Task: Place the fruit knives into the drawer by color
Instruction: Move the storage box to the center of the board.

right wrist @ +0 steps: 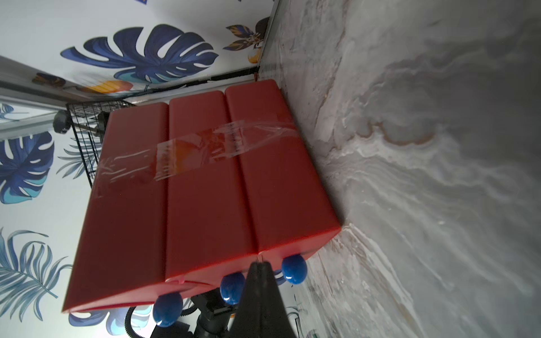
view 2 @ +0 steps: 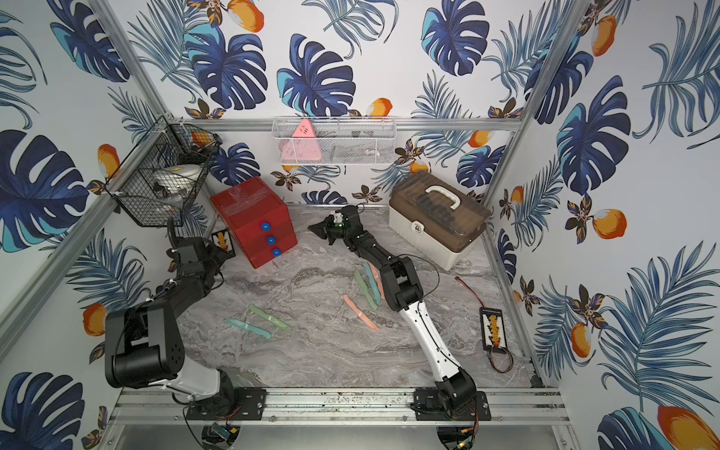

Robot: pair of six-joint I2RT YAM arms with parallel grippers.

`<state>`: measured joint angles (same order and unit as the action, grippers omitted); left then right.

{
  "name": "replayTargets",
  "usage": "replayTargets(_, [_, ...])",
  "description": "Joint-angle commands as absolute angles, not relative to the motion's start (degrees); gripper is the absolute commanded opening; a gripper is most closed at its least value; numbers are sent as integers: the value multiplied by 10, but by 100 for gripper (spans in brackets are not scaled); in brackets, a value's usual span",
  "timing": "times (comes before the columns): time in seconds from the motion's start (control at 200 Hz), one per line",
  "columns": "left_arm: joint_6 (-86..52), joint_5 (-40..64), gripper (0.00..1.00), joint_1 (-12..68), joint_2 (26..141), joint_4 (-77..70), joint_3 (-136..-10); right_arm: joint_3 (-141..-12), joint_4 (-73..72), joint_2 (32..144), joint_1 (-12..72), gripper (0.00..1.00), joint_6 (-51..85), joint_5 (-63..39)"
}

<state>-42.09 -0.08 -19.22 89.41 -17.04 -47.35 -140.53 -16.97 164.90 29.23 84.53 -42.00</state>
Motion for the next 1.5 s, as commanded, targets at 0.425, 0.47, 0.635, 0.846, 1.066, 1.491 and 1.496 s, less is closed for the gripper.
replayTargets(0.425, [-507,140,0,-193,1079,-425,-564,-1444,-309,1709,302,0,916,-319])
replayTargets(0.47, [-514,149,0,-192,1089,-433,-570,-1448,-323,1719,304,0,929,-303])
replayTargets(0.635, [-506,171,0,-177,1101,-427,-588,-1461,-356,1744,323,0,959,-239])
replayTargets(0.846, [-504,185,0,-165,1103,-419,-583,-1487,-353,1761,364,0,935,-177])
replayTargets(1.066, [-504,203,0,-158,1111,-422,-588,-1469,-381,1763,374,0,944,-180])
replayTargets(1.491, [-517,200,0,-125,1048,-453,-490,-1395,-387,1687,376,0,919,-278])
replayTargets(1.496, [-517,200,0,-125,1046,-453,-488,-1393,-388,1686,376,0,920,-279])
